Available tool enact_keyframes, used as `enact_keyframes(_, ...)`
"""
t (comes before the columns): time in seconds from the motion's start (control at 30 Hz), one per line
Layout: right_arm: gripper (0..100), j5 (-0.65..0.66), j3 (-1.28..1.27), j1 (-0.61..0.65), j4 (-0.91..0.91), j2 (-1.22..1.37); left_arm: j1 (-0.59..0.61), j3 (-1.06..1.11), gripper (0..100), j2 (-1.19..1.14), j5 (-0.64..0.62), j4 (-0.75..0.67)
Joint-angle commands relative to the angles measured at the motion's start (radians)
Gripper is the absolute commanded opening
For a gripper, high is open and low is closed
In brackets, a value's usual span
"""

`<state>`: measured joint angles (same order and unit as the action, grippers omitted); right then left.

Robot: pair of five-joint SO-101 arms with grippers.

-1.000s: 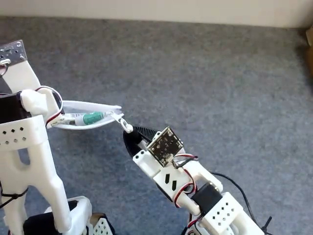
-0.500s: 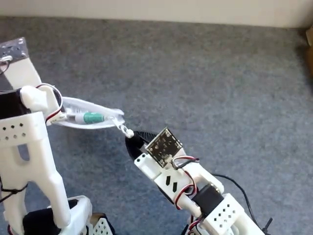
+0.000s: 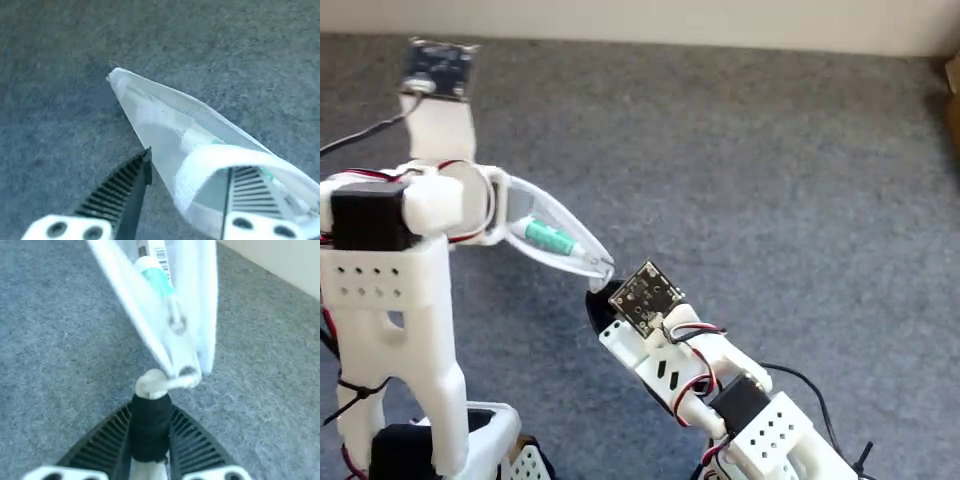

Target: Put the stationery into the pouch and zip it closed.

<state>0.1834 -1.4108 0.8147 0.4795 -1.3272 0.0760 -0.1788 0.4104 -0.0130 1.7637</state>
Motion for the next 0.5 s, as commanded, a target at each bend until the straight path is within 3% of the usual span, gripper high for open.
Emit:
enact_keyframes(0.0, 0.4, 0.014, 0.010, 0.010, -0.002, -0.016, -0.139, -0.076, 24, 0.010, 0.092, -0.014)
enact_keyframes(0.47, 0.4, 0.021, 0.007, 0.010, -0.002, -0.016, -0.386, -0.065, 24, 0.008, 0.110, -0.126)
